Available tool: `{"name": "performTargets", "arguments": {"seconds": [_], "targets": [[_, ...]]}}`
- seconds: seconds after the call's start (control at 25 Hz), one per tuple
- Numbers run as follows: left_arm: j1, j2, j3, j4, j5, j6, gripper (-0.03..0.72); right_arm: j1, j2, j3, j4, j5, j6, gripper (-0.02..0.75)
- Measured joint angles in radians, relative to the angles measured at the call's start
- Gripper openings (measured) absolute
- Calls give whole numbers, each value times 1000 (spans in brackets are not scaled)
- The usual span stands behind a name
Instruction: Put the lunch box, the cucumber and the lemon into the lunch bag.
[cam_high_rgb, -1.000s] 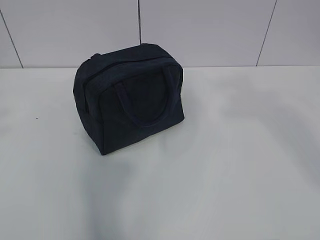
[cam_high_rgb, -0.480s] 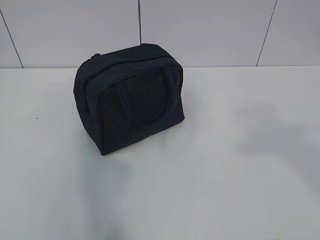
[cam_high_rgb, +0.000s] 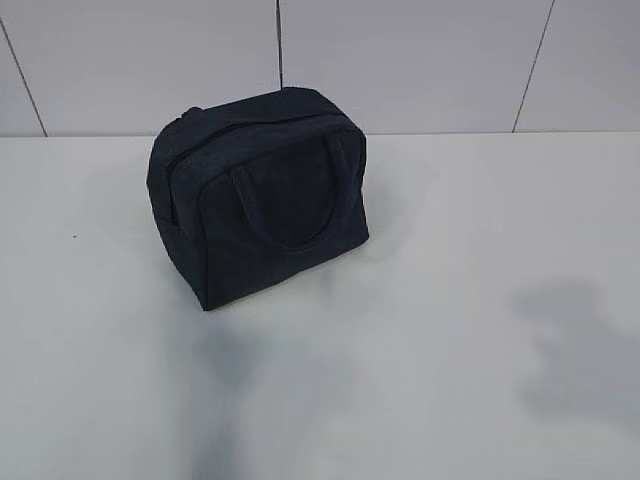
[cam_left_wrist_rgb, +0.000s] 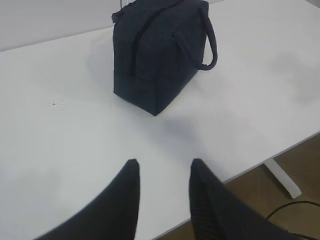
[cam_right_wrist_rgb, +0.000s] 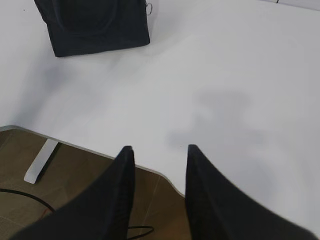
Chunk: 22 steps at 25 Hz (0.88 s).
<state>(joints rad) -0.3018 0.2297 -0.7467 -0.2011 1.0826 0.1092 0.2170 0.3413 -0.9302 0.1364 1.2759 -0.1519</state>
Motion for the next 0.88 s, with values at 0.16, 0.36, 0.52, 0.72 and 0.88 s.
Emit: {"name": "performTargets", "arguments": {"seconds": [0.16, 0.36, 0.52, 0.72, 0.88], "targets": [[0, -87, 50, -9, 0, -2, 240, 0, -112, 103, 0, -10, 37, 262], [0, -169, 113, -13, 0, -2, 240, 0, -205, 217, 0, -64, 45, 262], [0, -211, 157, -13, 0, -2, 240, 0, -263, 297, -9, -74, 41, 262], [0, -218, 215, -14, 3, -2, 240, 0, -343, 378, -17, -106, 34, 262], [0, -218, 222, -9, 6, -2, 240, 0, -359, 429, -24, -111, 34, 262]]}}
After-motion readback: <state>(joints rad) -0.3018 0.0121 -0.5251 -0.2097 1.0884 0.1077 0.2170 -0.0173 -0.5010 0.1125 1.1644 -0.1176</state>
